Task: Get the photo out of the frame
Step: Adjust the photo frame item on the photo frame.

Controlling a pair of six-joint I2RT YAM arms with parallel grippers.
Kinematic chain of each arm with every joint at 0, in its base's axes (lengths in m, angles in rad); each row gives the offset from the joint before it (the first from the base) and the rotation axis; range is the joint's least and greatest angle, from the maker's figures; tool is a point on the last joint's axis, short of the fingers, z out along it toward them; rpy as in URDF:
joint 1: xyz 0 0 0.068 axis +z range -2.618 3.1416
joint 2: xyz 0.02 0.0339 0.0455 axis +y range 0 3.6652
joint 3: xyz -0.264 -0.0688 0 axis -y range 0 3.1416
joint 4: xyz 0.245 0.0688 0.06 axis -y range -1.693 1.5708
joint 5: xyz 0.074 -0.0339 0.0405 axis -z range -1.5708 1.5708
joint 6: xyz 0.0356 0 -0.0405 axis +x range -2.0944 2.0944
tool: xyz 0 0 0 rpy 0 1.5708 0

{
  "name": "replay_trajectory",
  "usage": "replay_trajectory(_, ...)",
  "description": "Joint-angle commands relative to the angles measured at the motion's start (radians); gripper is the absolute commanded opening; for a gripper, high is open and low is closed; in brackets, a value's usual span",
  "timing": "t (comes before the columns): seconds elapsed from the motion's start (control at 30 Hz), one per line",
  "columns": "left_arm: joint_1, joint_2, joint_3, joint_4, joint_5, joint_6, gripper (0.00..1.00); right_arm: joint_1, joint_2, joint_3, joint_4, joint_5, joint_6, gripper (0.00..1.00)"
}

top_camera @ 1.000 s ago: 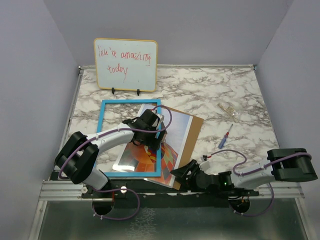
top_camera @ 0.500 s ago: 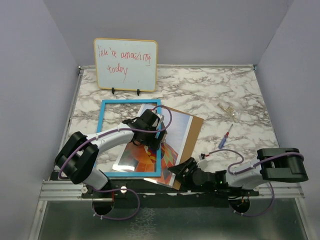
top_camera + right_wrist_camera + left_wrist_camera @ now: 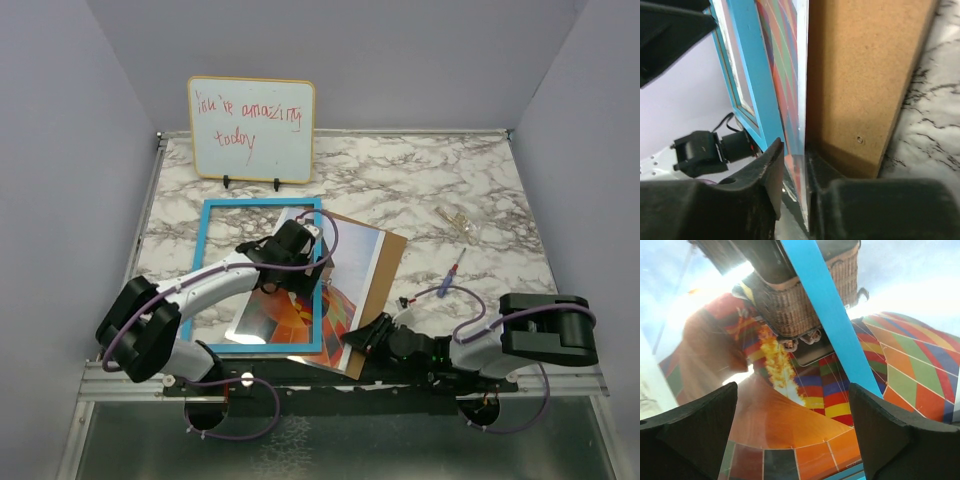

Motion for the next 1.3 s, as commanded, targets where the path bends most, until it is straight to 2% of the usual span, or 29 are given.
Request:
replay_trajectory(0.0, 0.003, -0.096, -0.012, -0.011, -0.129, -0.020, 0.93, -0.017, -0.035, 0.017, 0.033, -0.026, -0.111, 0.21)
replay_trajectory(0.07, 0.009, -0.135, -0.017, -0.006, -0.170, -0.026, 0.94, -0.020, -0.076, 0.025, -0.010, -0.018, -0.128, 0.16)
replay_trajectory(0.13, 0.016, -0.178, -0.025, -0.002, -0.207, -0.031, 0.95, -0.029, -0.129, 0.024, -0.052, -0.008, -0.151, 0.03)
replay_trajectory(0.27, 0.027, -0.257, -0.039, 0.008, -0.272, -0.038, 0.97, -0.048, -0.274, 0.047, -0.199, 0.003, -0.201, 0.00)
replay_trajectory(0.4, 0.029, -0.321, -0.051, 0.017, -0.320, -0.039, 0.97, -0.052, -0.461, 0.102, -0.546, 0.083, -0.194, 0.00)
replay_trajectory(0.5, 0.031, -0.342, -0.060, 0.027, -0.316, -0.037, 0.98, -0.052, -0.639, 0.145, -0.906, 0.159, -0.149, 0.01)
replay_trajectory(0.63, 0.031, -0.334, -0.057, 0.027, -0.313, -0.034, 0.98, -0.052, -0.880, 0.220, -1.298, 0.247, -0.106, 0.01)
replay_trajectory(0.7, 0.032, -0.328, -0.056, 0.026, -0.307, -0.033, 0.98, -0.052, -0.950, 0.244, -1.441, 0.259, -0.065, 0.01)
replay_trajectory(0.77, 0.032, -0.321, -0.054, 0.027, -0.293, -0.031, 0.98, -0.052, -0.981, 0.244, -1.509, 0.242, -0.046, 0.01)
replay_trajectory(0.87, 0.032, -0.314, -0.057, 0.041, -0.208, -0.006, 0.98, -0.052, -0.946, 0.201, -1.474, 0.171, -0.026, 0.08)
replay_trajectory(0.9, 0.033, -0.311, -0.062, 0.053, -0.158, 0.008, 0.98, -0.052, -0.918, 0.185, -1.457, 0.145, -0.010, 0.13)
replay_trajectory(0.97, 0.032, -0.300, -0.072, 0.080, -0.060, 0.028, 0.98, -0.052, -0.841, 0.172, -1.464, 0.104, 0.059, 0.35)
replay_trajectory(1.03, 0.023, -0.286, -0.073, 0.085, -0.009, 0.036, 0.98, -0.052, -0.766, 0.180, -1.473, 0.087, 0.095, 0.40)
replay_trajectory(1.13, 0.006, -0.270, -0.071, 0.085, -0.005, 0.037, 0.97, -0.051, -0.686, 0.237, -1.491, 0.090, 0.073, 0.56)
replay_trajectory(1.27, 0.004, -0.266, -0.069, 0.085, -0.004, 0.039, 0.97, -0.052, -0.588, 0.331, -1.603, 0.082, 0.069, 0.62)
